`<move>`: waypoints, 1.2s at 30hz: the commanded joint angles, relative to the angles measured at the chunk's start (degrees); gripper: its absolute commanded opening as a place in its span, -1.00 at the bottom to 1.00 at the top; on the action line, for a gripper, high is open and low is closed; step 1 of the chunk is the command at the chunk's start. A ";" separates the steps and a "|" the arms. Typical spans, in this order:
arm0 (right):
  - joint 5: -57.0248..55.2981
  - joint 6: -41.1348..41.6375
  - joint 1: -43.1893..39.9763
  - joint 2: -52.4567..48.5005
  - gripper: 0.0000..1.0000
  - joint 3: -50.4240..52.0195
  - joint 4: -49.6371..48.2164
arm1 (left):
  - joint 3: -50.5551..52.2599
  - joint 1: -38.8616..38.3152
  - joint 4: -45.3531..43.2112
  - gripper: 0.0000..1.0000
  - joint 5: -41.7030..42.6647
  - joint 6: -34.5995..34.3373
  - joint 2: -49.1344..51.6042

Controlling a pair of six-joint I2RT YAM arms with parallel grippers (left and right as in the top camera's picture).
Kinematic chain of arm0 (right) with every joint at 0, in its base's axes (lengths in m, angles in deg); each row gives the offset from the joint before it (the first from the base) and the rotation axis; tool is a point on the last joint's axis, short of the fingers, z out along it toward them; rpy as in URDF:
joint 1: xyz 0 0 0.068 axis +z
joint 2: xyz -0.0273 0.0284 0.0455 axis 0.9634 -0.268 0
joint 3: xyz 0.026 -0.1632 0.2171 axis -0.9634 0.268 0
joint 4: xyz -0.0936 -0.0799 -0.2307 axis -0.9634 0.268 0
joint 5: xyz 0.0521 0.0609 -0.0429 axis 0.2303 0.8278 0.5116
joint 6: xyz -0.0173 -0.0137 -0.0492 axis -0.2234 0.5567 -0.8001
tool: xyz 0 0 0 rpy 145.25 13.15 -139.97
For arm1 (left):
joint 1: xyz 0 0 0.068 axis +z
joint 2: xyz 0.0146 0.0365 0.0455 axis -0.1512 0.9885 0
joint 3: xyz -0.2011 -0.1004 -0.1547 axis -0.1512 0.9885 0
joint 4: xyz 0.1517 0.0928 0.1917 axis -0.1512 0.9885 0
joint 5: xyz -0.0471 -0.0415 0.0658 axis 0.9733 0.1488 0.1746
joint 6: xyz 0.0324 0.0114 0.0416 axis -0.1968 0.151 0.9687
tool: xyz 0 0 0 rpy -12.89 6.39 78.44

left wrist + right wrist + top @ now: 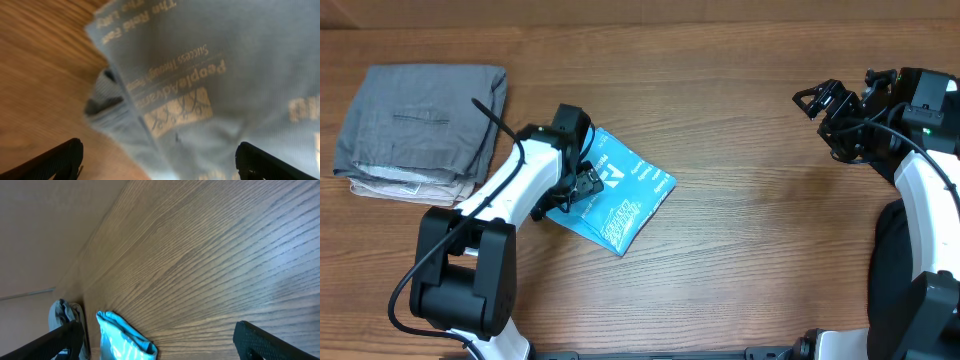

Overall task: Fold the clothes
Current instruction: 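Carry the blue shirt leftward with the left gripper toward the grey stack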

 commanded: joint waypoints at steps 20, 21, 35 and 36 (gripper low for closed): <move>0.42 -0.13 0.04 0.20 1.00 -0.33 -0.17 | 17.90 0.70 -19.32 0.93 1.66 -1.22 -0.63; 0.42 -0.13 0.04 0.20 1.00 -0.33 -0.17 | 17.90 0.70 -19.37 0.86 1.84 -1.20 -0.63; 0.42 -0.13 0.04 0.20 1.00 -0.33 -0.17 | 17.03 0.68 -31.08 -0.84 9.31 7.17 -0.63; 0.42 -0.13 0.04 0.20 1.00 -0.33 -0.17 | 16.57 0.68 -31.08 -0.92 9.29 8.41 -0.63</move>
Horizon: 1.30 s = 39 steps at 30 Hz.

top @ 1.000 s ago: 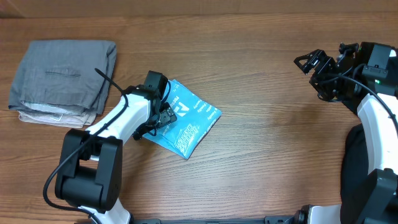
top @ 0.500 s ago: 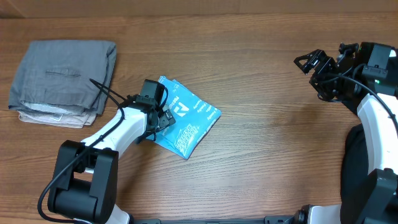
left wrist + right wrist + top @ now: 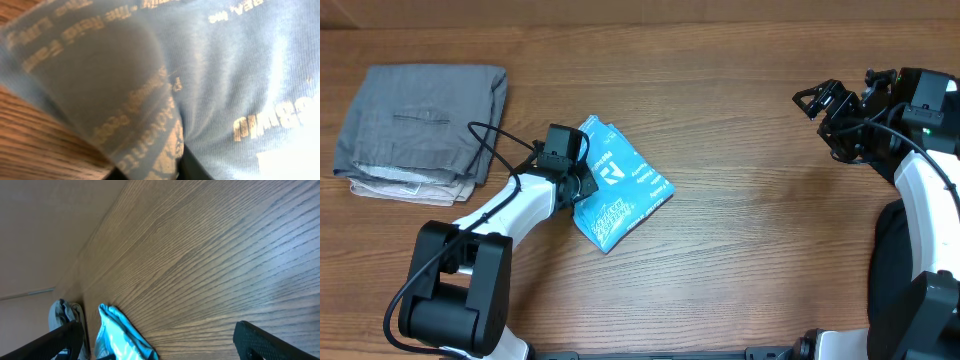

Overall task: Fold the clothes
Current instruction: 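Carry the blue shirt leftward with the left gripper toward the grey stack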

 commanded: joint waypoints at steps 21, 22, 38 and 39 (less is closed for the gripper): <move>0.42 -0.11 0.04 0.20 1.00 -0.33 -0.20 | -37.77 -0.04 26.40 -0.92 -16.94 40.00 3.61; 0.42 -0.13 0.04 0.20 1.00 -0.33 -0.20 | -39.08 -0.04 27.21 -0.92 -19.02 41.94 3.61; 0.42 -0.13 0.04 0.20 1.00 -0.33 -0.20 | -50.66 3.54 29.92 -0.92 -32.70 58.05 3.37; 0.42 -0.13 0.04 0.20 1.00 -0.33 -0.20 | -51.04 4.59 29.94 -0.92 -32.54 57.92 3.37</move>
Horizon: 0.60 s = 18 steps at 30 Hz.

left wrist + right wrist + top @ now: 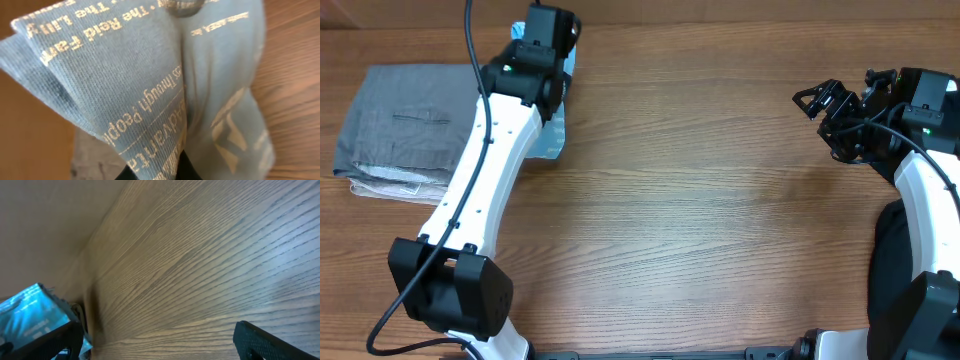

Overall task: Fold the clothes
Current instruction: 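Carry the blue shirt leftward with the left gripper toward the grey stack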

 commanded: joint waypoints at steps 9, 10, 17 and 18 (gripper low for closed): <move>0.44 -0.15 0.04 0.20 1.00 -0.33 -0.22 | -4.35 13.09 -0.74 -0.92 -1.92 3.19 -0.35; 0.44 -0.15 0.04 0.20 1.00 -0.33 -0.22 | -4.35 14.14 -0.90 -0.92 -1.90 3.19 -0.33; 0.44 -0.15 0.04 0.20 1.00 -0.33 -0.22 | -4.35 20.44 -4.90 -0.92 -1.40 4.11 -0.33; 0.44 -0.15 0.04 0.20 1.00 -0.33 -0.22 | -4.35 21.07 -5.03 -0.92 0.00 5.44 -0.33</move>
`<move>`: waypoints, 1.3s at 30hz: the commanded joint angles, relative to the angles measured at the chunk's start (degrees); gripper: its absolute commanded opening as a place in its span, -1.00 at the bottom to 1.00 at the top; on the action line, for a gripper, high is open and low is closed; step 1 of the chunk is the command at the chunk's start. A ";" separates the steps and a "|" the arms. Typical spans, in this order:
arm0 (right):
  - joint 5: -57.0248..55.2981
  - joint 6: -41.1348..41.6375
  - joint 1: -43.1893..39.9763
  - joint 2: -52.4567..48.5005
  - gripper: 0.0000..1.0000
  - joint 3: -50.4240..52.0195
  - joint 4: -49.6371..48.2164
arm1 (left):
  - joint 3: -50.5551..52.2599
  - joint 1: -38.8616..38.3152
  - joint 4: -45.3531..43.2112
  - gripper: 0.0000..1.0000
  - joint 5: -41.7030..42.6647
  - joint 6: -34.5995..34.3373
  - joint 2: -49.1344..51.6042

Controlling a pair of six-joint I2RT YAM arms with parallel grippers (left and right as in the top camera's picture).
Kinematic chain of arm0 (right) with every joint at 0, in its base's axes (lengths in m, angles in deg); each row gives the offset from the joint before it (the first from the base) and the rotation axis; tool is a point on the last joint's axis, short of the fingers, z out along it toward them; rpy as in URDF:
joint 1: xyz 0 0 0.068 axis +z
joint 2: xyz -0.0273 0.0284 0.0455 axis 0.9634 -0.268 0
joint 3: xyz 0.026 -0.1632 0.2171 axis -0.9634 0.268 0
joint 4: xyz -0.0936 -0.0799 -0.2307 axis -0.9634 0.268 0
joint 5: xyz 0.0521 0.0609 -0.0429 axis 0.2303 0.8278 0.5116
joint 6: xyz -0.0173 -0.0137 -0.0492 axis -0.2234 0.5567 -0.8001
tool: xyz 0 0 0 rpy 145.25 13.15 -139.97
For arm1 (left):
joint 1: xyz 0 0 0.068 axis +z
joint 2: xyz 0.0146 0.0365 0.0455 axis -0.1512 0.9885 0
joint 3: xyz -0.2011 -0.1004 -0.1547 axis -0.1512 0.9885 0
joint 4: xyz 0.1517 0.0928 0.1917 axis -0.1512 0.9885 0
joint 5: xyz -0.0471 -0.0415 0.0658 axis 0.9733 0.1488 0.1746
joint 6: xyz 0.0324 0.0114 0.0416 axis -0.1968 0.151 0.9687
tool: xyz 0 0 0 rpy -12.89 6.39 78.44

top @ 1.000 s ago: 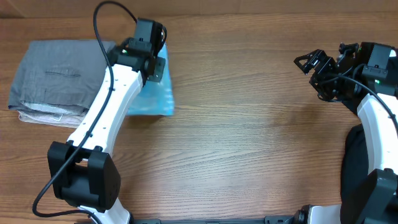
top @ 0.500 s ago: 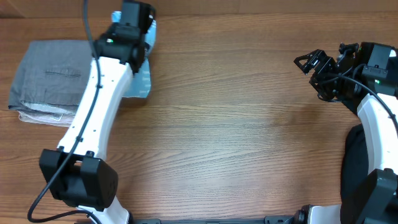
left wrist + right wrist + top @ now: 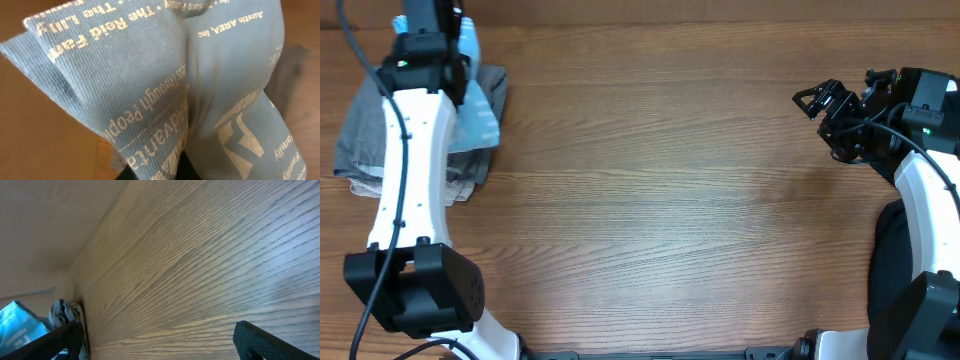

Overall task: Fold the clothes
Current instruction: 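Carry the blue shirt leftward with the left gripper toward the grey stack, then lower the blue shirt onto the grey stack with the left gripper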

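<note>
A folded light-blue shirt (image 3: pixel 478 112) with gold lettering hangs from my left gripper (image 3: pixel 455 50), which is shut on its upper edge. It hangs over the right side of a stack of folded grey clothes (image 3: pixel 360 130) at the table's far left. The left wrist view is filled by the blue shirt (image 3: pixel 165 80), with only dark finger bases showing at the bottom. My right gripper (image 3: pixel 817 98) stands open at the far right, nothing between its fingers (image 3: pixel 265 340). From there the blue shirt (image 3: pixel 20 325) shows small at the left edge.
The wooden table (image 3: pixel 670 200) stretches between the two arms. The grey stack (image 3: pixel 62 311) has a lighter garment at its bottom. The right arm's black base sits at the right edge.
My left gripper has carried the blue shirt further left, from just right of the grey stack to over the stack's right side. The right arm has not moved.
First my left gripper was open at the folded blue shirt lying mid-left on the table. Then it was shut on the shirt's left edge. Later it held the shirt lifted near the table's back edge beside the grey stack, and now over the stack.
</note>
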 commanded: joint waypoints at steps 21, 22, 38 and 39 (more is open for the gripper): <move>0.44 -0.15 0.04 0.20 1.00 -0.33 -0.22 | -1.60 11.74 -8.59 -0.92 18.05 9.44 5.38; 0.44 -0.15 0.04 0.20 1.00 -0.33 -0.22 | -1.60 12.35 -9.27 -0.92 18.47 9.44 6.49; 0.44 -0.13 0.04 0.20 1.00 -0.33 -0.22 | -2.97 23.08 -17.79 0.99 19.82 -12.74 12.37; 0.44 -0.15 0.04 0.20 1.00 -0.33 -0.22 | -3.41 23.69 -16.96 1.00 21.31 -14.32 11.52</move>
